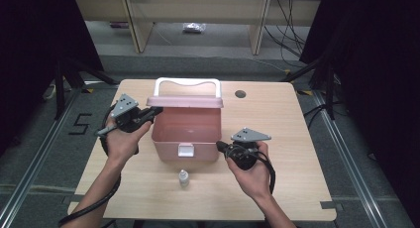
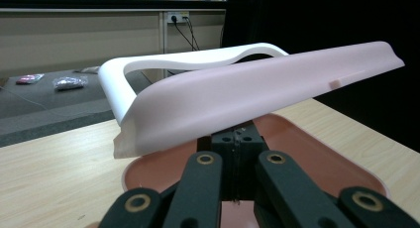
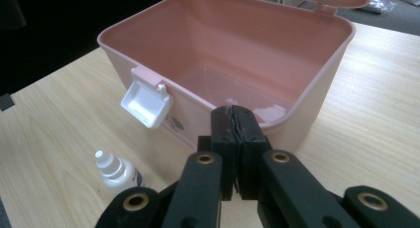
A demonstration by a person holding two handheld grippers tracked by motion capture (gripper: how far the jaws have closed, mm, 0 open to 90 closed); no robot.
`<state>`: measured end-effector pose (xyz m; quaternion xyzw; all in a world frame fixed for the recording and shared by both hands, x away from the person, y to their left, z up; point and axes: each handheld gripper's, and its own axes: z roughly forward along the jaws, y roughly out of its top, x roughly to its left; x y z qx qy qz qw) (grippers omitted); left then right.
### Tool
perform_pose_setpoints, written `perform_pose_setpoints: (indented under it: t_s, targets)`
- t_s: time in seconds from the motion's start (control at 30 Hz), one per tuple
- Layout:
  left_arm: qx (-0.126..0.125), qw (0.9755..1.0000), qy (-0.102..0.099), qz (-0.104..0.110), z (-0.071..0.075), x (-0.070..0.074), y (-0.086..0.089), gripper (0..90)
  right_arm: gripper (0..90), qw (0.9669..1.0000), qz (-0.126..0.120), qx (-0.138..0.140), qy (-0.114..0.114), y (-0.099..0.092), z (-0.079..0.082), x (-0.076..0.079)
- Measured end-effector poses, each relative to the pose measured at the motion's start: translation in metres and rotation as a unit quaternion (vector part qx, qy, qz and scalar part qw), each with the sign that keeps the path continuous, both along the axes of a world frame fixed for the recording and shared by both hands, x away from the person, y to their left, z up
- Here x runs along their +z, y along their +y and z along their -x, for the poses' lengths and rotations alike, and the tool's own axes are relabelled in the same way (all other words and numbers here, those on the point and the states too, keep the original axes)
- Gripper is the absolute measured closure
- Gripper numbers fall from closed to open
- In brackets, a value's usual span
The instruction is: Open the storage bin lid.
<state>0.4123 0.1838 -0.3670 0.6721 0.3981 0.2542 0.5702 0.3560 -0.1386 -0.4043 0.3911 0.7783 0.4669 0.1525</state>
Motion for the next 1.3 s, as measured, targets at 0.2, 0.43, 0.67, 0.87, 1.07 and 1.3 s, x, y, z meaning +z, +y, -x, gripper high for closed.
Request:
perform_pose_setpoints:
  t_s: [0.2,0.43,0.67,0.87,1.07,1.3]
  targets:
    - [0.006,1.0,-0.005,0.001,-0.005,0.002,0.0,89.7,88.9,0.9999,0.009,0.006,-0.012,0.0,-0.001,-0.004]
    - [0.018,0.9997,-0.014,0.001,-0.014,0.006,-0.003,89.7,88.5,1.0,0.001,0.005,-0.005,0.002,0.0,-0.006]
    - [0.026,0.9995,-0.019,0.002,-0.021,0.01,-0.003,89.7,87.9,0.9998,0.001,0.009,-0.019,0.001,-0.001,-0.008]
    - [0.027,0.9994,-0.022,-0.001,-0.025,0.012,-0.005,89.7,86.8,0.9998,-0.003,0.008,-0.02,0.002,0.0,-0.01]
    - [0.03,0.9992,-0.025,0.0,-0.03,0.015,-0.006,89.7,85.7,0.9995,0.009,0.011,-0.03,0.003,0.0,-0.01]
    - [0.033,0.9991,-0.027,-0.002,-0.033,0.016,-0.006,89.7,84.7,0.9992,0.015,0.01,-0.036,0.001,0.001,-0.011]
